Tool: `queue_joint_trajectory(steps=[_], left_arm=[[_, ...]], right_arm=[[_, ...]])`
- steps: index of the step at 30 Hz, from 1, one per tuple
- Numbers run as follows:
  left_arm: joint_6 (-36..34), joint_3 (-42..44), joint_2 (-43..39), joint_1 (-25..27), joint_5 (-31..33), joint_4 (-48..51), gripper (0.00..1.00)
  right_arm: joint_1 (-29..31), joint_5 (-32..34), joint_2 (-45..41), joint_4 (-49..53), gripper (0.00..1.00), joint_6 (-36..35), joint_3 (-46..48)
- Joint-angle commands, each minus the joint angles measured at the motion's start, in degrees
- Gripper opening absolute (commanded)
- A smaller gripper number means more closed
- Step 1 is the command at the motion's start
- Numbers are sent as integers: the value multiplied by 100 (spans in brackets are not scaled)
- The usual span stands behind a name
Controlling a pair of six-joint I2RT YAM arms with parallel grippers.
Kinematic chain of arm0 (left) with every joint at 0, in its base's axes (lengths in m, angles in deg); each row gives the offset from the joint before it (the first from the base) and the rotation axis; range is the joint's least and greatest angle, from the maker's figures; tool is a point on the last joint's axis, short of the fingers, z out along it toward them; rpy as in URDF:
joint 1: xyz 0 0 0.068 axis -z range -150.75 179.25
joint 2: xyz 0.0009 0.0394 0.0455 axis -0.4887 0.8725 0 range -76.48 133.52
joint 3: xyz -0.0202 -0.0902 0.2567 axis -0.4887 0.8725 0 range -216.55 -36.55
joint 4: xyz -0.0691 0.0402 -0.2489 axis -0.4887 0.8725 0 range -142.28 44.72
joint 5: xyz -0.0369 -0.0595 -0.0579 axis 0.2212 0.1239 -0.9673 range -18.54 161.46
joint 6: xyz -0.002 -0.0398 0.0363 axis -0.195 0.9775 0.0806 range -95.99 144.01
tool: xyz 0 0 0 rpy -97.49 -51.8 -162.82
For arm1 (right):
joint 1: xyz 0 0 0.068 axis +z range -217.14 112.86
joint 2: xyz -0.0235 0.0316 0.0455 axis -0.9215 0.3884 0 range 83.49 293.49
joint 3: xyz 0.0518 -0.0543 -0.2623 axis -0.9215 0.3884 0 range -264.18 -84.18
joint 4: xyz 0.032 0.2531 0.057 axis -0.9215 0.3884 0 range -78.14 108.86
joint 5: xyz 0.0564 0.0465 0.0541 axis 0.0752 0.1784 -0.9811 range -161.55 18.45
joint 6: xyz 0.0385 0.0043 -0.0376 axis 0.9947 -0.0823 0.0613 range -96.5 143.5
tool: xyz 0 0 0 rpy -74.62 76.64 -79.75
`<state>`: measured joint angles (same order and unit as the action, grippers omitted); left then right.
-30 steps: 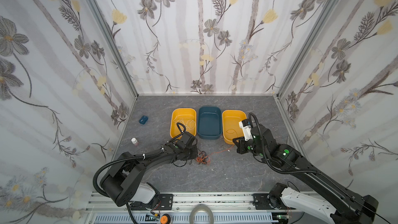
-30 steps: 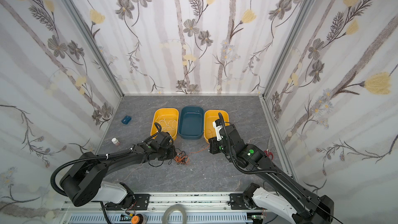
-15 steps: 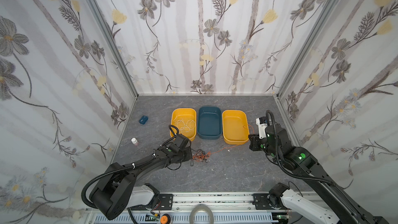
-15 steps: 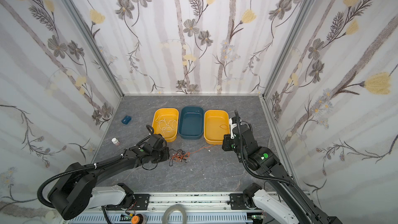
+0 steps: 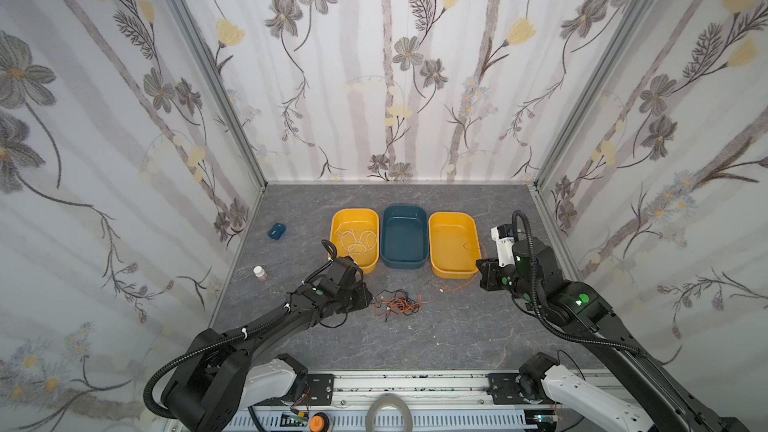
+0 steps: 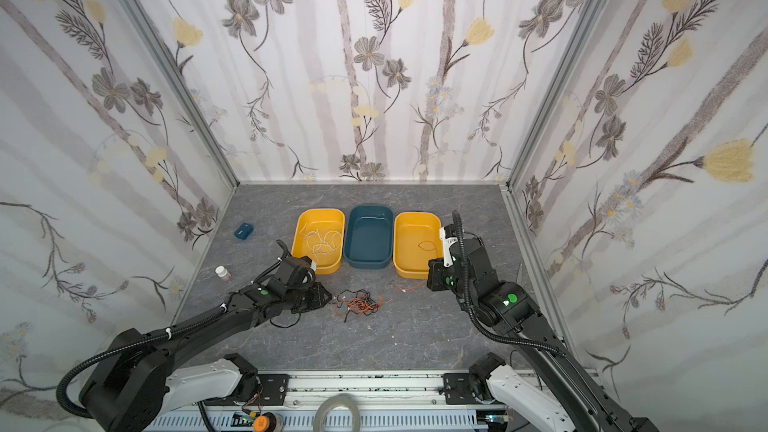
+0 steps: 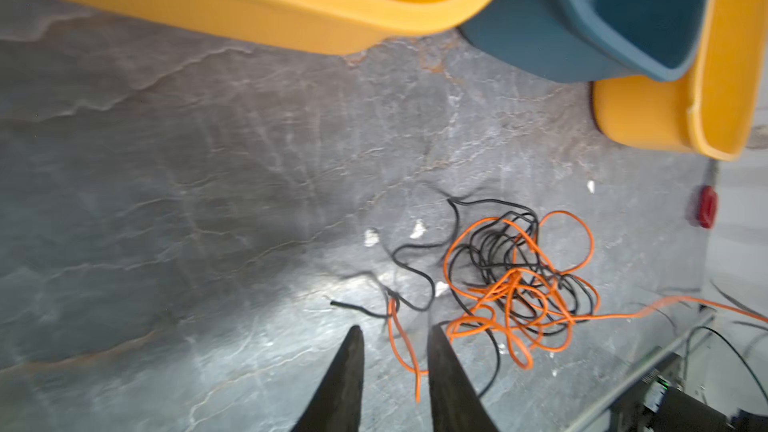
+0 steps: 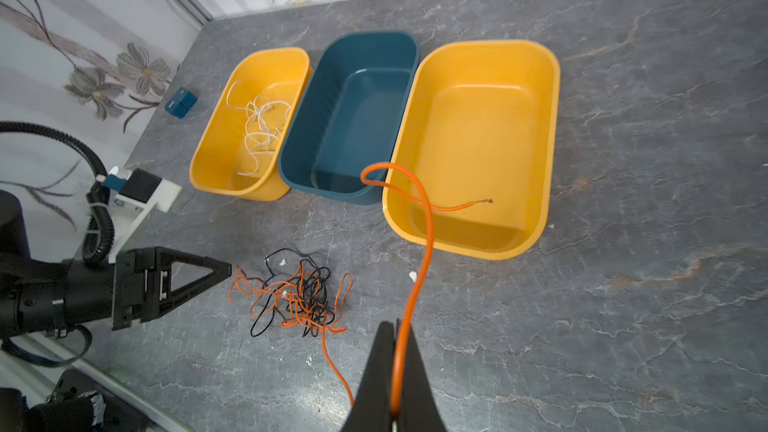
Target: Untangle the cables
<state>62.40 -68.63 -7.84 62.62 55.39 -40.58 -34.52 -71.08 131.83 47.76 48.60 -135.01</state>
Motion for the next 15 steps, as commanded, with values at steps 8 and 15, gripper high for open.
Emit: queue_joint_trajectory(steps=[8, 15], left_arm=[[-394, -676, 214, 496, -617, -425, 58], [-218, -1229, 1267, 966, -417, -569, 62]], right_arm=[[69, -730, 176, -768, 0, 346, 265], [177, -805, 220, -926, 0, 411, 318]])
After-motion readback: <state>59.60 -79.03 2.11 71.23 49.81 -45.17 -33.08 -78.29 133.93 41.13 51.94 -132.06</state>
